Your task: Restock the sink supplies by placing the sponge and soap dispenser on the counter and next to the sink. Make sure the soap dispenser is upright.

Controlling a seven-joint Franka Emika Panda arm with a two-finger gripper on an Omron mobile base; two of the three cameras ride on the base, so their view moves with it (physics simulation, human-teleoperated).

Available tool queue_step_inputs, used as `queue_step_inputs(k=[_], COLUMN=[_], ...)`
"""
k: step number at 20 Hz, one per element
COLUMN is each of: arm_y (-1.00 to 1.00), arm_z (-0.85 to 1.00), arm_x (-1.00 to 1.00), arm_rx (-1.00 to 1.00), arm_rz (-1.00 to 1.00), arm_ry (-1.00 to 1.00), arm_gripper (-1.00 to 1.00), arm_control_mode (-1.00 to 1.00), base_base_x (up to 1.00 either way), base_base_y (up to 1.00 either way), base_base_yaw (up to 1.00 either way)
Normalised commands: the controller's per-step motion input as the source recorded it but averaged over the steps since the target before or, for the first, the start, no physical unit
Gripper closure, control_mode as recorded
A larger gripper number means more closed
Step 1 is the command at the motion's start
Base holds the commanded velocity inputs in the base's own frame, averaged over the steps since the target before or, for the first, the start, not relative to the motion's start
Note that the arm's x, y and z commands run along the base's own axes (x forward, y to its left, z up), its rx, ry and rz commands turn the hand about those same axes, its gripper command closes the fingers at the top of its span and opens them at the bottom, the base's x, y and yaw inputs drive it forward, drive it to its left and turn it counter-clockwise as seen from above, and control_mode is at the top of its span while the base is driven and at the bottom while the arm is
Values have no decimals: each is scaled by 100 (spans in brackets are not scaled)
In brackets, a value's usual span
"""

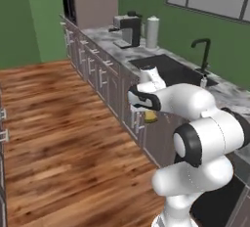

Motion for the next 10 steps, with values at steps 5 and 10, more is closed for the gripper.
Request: queue_step_inputs(k=[5, 10], arm_y=[0, 0], arm_z=[0, 0], arm_x=[0, 0], arm_rx=[0, 0], arm_rz=[0, 0], arm_ry=[0, 0], arm_gripper=[100, 100], arm_control_mode=[100, 100], base_base_x=[70, 61], base_base_y=[34, 45], base_base_yaw=[-68, -71])
